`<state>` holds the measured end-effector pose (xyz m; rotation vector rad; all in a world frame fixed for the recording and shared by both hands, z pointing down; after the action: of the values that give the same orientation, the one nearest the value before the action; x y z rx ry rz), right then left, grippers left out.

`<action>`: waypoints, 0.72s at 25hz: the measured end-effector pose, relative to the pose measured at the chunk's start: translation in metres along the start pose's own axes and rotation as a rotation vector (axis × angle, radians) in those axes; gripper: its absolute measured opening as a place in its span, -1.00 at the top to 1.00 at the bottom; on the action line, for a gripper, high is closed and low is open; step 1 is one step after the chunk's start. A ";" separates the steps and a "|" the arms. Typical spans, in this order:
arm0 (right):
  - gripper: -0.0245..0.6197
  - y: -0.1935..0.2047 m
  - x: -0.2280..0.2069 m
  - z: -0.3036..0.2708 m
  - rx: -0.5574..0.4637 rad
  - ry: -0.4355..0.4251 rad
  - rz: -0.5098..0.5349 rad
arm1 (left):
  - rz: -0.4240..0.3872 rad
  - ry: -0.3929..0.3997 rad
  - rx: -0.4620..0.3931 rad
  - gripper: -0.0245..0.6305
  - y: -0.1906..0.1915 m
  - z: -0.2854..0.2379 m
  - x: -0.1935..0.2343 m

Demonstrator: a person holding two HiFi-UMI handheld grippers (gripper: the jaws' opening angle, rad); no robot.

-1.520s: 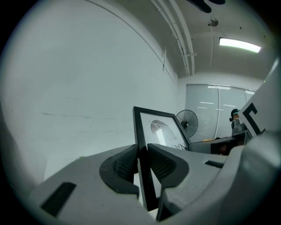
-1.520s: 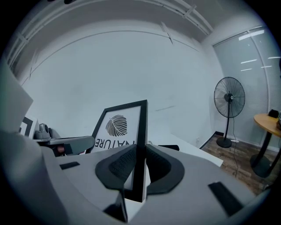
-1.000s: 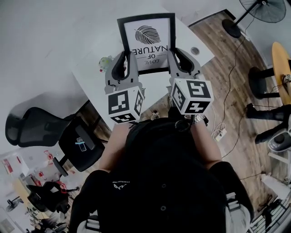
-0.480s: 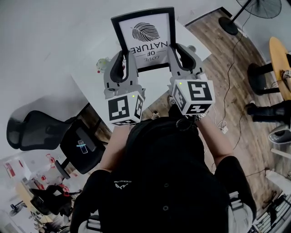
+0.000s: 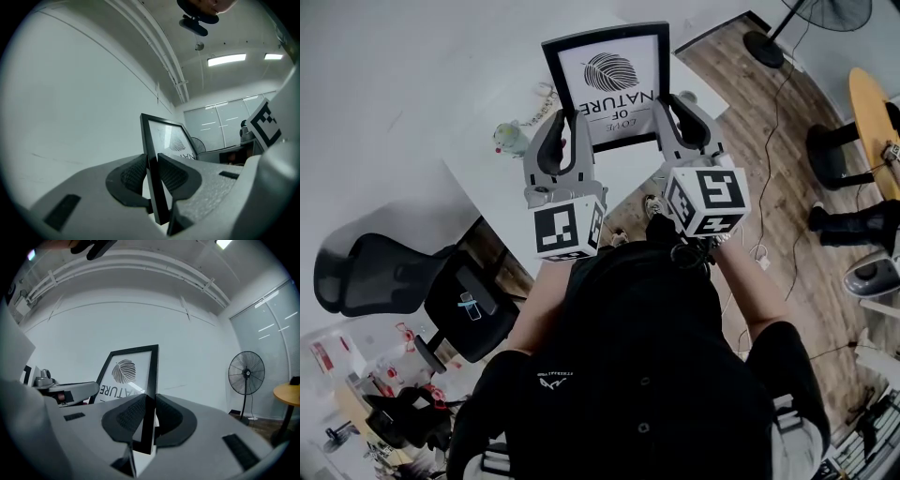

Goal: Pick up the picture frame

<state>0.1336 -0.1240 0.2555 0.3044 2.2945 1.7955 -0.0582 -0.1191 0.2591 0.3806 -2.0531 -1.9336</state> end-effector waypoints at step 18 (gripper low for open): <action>0.72 0.002 0.009 0.006 -0.010 0.088 0.012 | 0.023 0.054 -0.009 0.69 0.006 -0.004 0.006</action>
<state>0.1273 -0.1155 0.2558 0.2425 2.3462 1.8615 -0.0621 -0.1246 0.2651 0.4008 -2.0050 -1.8975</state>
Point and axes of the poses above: the fingertips, and each gripper's own axes: z backward along the fingers, x to its left, y out of its underside, the point moved 8 cm from there along z, backward along the fingers, and after that the axes turned 9 degrees about x, right-handed, at the moved point
